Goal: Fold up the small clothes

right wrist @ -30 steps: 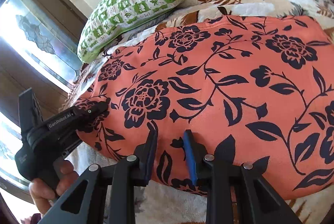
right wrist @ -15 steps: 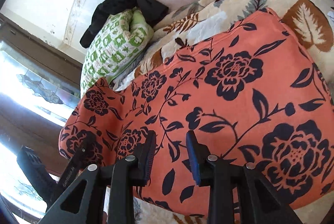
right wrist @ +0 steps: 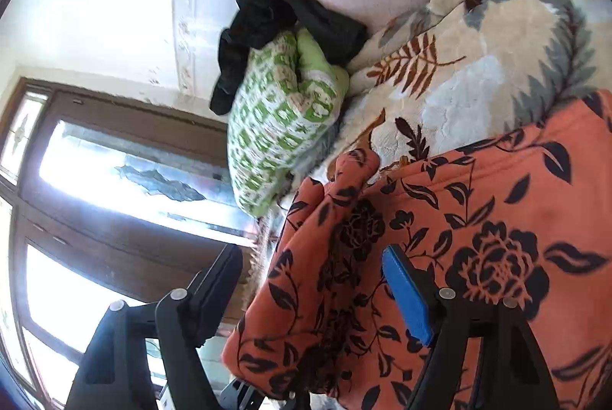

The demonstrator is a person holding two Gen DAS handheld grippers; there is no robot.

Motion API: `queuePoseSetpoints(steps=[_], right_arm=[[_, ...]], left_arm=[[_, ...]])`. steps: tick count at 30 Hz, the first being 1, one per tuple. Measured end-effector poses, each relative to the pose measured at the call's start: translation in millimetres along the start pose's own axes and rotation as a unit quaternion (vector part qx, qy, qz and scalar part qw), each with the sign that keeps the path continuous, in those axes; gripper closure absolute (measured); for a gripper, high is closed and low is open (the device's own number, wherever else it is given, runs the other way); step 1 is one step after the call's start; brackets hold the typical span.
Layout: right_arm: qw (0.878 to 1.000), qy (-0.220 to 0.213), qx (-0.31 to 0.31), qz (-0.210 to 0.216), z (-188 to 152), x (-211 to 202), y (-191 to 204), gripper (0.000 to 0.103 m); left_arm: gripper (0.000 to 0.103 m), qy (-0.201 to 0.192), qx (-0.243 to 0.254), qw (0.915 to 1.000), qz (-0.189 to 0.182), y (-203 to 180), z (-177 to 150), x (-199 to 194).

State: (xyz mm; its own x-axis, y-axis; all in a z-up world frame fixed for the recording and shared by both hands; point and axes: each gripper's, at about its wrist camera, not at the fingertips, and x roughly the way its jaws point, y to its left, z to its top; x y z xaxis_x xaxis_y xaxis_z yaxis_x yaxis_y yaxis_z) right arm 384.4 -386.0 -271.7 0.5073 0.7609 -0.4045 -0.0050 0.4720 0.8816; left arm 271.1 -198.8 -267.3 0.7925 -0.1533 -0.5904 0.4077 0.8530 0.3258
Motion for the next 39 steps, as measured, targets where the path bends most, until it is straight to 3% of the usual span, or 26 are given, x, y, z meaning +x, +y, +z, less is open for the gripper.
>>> queuePoseSetpoints(steps=[2, 5, 7, 8, 9, 11, 15, 20, 23, 25, 27, 29, 31, 33, 36, 39], right_arm=[[0.998, 0.059, 0.010, -0.007, 8, 35, -3, 0.024], [0.997, 0.066, 0.015, -0.045, 11, 68, -4, 0.026], [0.997, 0.066, -0.003, -0.035, 11, 78, 2, 0.044], [0.996, 0.062, -0.028, -0.054, 11, 80, 10, 0.076], [0.991, 0.060, -0.064, -0.098, 12, 82, 19, 0.084], [0.979, 0.063, -0.119, -0.152, 12, 81, 35, 0.089], [0.960, 0.027, -0.193, -0.200, 19, 42, 51, 0.089], [0.946, -0.016, -0.191, -0.262, 35, -12, 17, 0.089], [0.945, -0.033, -0.158, -0.283, 38, -28, -28, 0.089], [0.947, -0.020, -0.126, -0.296, 35, -31, -61, 0.086], [0.959, -0.032, -0.096, -0.266, 28, -42, -82, 0.081], [0.963, -0.046, -0.079, -0.254, 22, -57, -84, 0.074], [0.961, -0.056, -0.068, -0.264, 15, -70, -77, 0.067], [0.955, -0.074, -0.081, -0.277, 4, -86, -60, 0.067], [0.952, -0.093, -0.122, -0.266, -19, -105, -22, 0.067], [0.951, -0.096, -0.152, -0.250, -37, -104, 13, 0.067]], left_arm=[[0.084, -0.001, 0.017, 0.9998, 0.006, -7, -3, 1], [0.084, -0.002, 0.047, 0.9987, 0.019, -14, -8, 1], [0.084, -0.003, 0.061, 0.9979, 0.021, -17, -10, 0], [0.084, -0.004, 0.067, 0.9975, 0.023, -19, -10, -1], [0.084, -0.002, 0.067, 0.9976, 0.017, -18, -9, -1], [0.084, -0.007, 0.062, 0.9981, -0.003, -21, 0, -5], [0.084, -0.033, 0.081, 0.9946, -0.056, -48, 29, -13], [0.082, -0.013, 0.101, 0.9871, -0.124, -106, 52, 13], [0.074, 0.022, 0.145, 0.9797, -0.137, -142, 45, 33], [0.073, 0.019, 0.174, 0.9767, -0.124, -149, 37, 29], [0.068, 0.011, 0.178, 0.9723, -0.151, -137, 31, 10], [0.043, -0.001, 0.159, 0.9700, -0.184, -111, 28, -15], [0.026, -0.023, 0.120, 0.9761, -0.179, -77, 23, -38], [0.024, -0.026, 0.067, 0.9845, -0.160, -42, 21, -48], [0.024, 0.002, -0.018, 0.9922, -0.124, 5, 20, -30], [0.025, 0.062, -0.092, 0.9884, -0.104, 33, 10, 8]])
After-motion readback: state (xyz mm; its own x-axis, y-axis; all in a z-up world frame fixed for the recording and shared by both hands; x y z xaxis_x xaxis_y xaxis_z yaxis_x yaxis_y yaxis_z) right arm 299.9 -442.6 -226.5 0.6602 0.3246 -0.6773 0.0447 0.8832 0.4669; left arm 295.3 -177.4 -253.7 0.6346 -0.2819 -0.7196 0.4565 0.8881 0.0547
